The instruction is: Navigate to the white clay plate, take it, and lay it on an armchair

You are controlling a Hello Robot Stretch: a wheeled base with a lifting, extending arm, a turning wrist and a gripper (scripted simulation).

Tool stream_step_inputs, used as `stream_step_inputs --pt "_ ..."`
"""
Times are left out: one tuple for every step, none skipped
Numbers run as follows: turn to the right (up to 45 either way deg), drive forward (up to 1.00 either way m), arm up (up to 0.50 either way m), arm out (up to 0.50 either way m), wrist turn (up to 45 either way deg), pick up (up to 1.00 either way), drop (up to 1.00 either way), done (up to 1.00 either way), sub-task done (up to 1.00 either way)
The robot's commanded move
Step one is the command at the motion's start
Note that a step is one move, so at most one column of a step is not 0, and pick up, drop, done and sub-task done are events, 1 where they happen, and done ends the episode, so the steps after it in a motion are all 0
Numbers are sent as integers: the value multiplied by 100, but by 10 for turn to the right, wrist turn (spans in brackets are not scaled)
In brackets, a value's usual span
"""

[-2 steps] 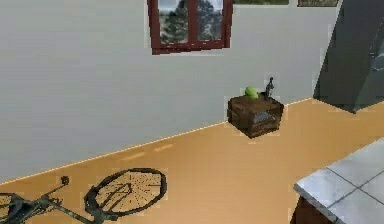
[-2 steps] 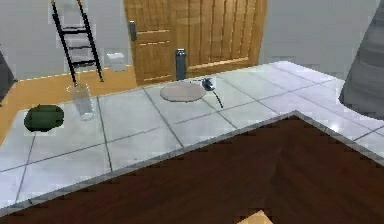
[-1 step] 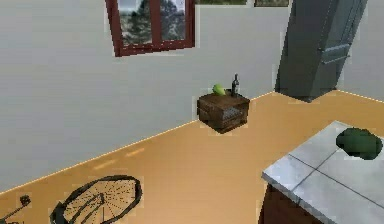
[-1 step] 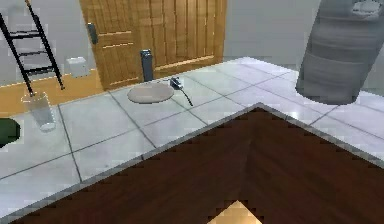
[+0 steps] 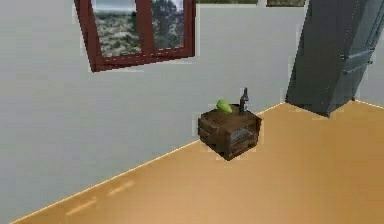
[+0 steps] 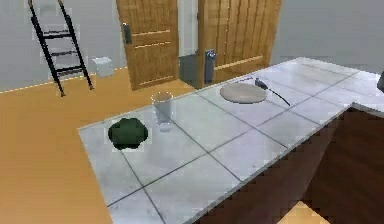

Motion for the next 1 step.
stream_step_inputs --pt "90 0 0 0 0 0 0 0 0"
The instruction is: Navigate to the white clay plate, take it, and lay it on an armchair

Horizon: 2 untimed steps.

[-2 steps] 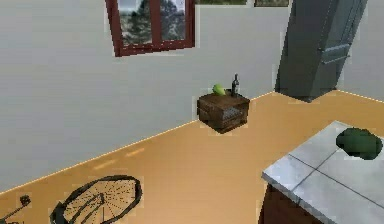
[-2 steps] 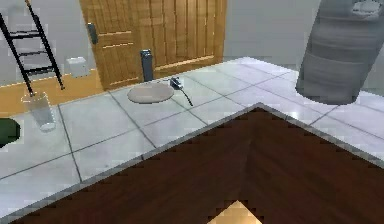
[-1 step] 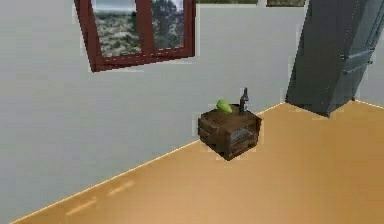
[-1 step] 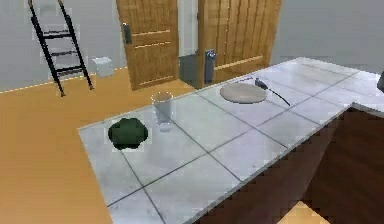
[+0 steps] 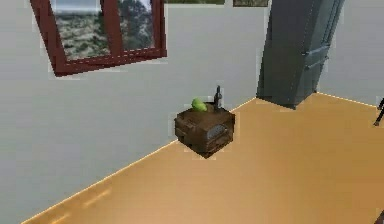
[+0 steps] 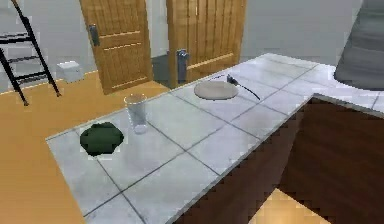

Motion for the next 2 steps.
stream_step_inputs --pt "0 20 0 0 0 0 0 0 0" --pt "450 0 0 0 0 0 0 0 0"
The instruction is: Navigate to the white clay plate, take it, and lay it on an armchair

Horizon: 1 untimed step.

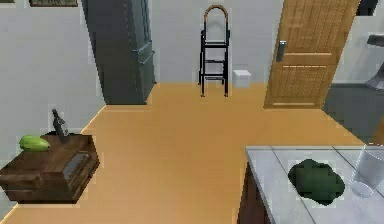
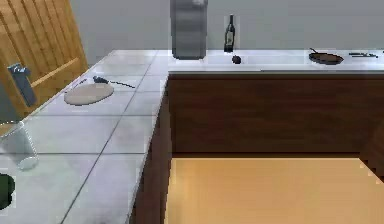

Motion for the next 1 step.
stream_step_inputs --pt "0 80 0 0 0 0 0 0 0"
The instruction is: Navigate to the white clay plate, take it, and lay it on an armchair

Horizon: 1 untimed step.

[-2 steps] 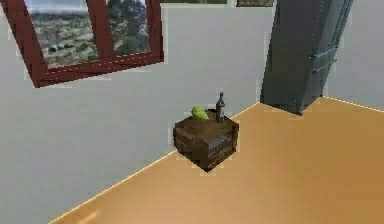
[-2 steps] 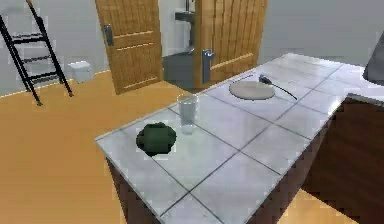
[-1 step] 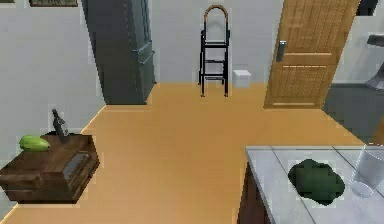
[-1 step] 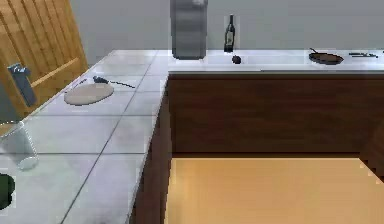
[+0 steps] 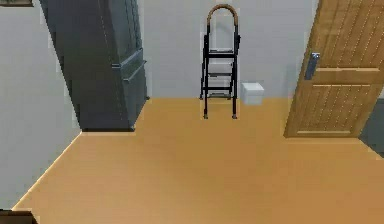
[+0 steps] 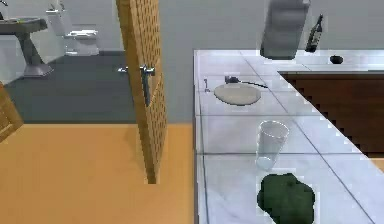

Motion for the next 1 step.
stream_step_inputs --pt "390 0 0 0 0 0 0 0 0"
